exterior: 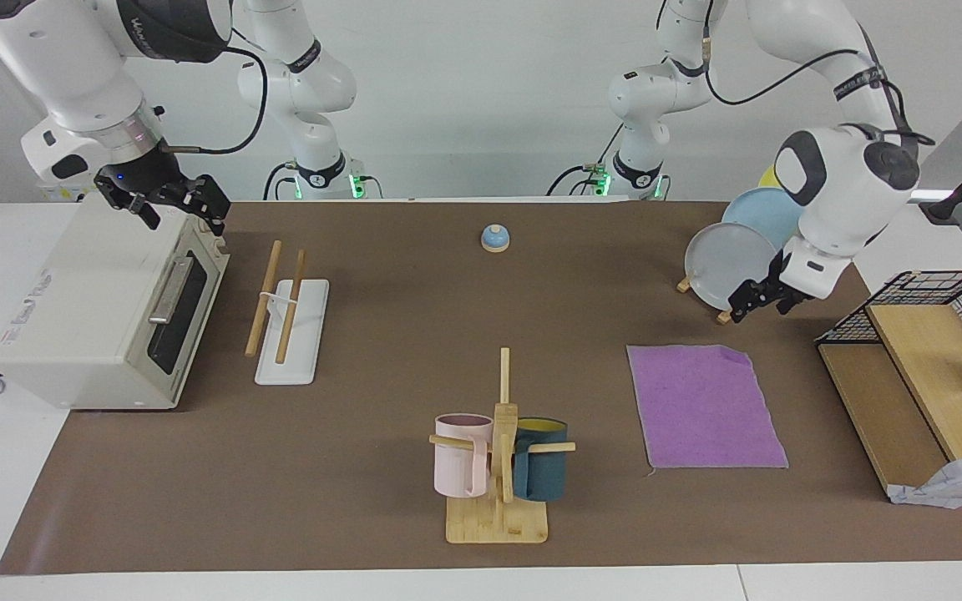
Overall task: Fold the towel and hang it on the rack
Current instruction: 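Reach the left gripper to the near edge of the purple towel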
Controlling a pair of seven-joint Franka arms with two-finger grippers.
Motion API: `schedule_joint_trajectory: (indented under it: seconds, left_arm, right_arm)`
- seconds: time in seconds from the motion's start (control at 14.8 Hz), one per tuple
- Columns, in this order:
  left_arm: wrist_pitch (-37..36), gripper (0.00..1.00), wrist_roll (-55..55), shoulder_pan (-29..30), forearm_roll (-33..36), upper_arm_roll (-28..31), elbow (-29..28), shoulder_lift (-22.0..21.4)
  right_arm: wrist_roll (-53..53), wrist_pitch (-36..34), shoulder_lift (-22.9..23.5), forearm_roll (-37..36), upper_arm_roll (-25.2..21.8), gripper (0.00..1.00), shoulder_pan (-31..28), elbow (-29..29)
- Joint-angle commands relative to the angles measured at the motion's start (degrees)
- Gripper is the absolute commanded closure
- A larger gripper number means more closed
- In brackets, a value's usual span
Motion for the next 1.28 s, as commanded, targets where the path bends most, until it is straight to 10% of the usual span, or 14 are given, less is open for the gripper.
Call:
schedule_joint_trajectory:
  seconds: [0.0, 1.21]
  left_arm:
    - [3.6, 0.01, 0.2, 1.9, -4.1, -0.2, 0.9, 4.4]
    - [8.8, 0.42, -0.1, 3.0, -6.0, 0.1, 3.3, 11.3]
  right_arm:
    - [-0.8, 0.6, -1.2, 0.1, 0.4, 0.00, -0.6, -1.4]
    - [-4.6, -0.5, -2.0, 0.3, 4.5, 0.00, -0.2, -2.5]
